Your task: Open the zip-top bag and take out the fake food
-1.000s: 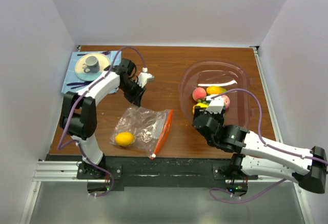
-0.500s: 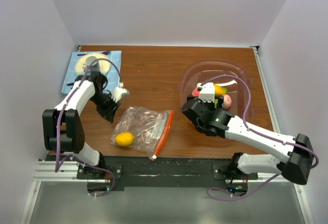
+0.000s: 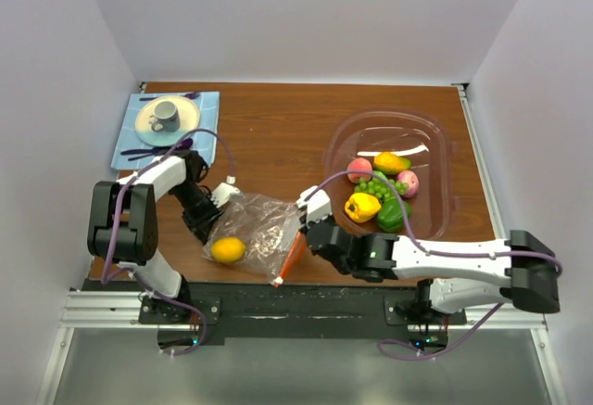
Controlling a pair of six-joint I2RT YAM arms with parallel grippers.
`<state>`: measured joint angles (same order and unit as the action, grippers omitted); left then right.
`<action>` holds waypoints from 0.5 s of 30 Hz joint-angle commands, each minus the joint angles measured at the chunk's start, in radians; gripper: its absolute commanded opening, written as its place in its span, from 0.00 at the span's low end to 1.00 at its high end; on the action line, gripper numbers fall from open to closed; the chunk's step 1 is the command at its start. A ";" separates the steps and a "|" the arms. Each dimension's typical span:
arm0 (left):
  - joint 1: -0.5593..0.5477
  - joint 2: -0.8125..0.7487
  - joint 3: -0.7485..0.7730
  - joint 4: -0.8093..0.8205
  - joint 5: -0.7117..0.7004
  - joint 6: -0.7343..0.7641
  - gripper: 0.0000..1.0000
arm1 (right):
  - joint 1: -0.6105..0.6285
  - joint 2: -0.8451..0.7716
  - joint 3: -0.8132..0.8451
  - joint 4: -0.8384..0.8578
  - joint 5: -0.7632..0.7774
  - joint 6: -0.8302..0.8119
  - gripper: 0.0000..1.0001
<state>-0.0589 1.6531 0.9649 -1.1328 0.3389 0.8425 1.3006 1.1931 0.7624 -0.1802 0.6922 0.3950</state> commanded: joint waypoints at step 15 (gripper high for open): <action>-0.111 0.070 0.100 0.113 0.048 -0.123 0.24 | 0.029 0.041 -0.064 0.130 -0.109 0.057 0.01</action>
<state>-0.1669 1.7164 1.0527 -1.0653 0.3843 0.7506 1.3247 1.3537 0.7204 -0.0231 0.5507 0.4122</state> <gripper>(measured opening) 0.251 0.047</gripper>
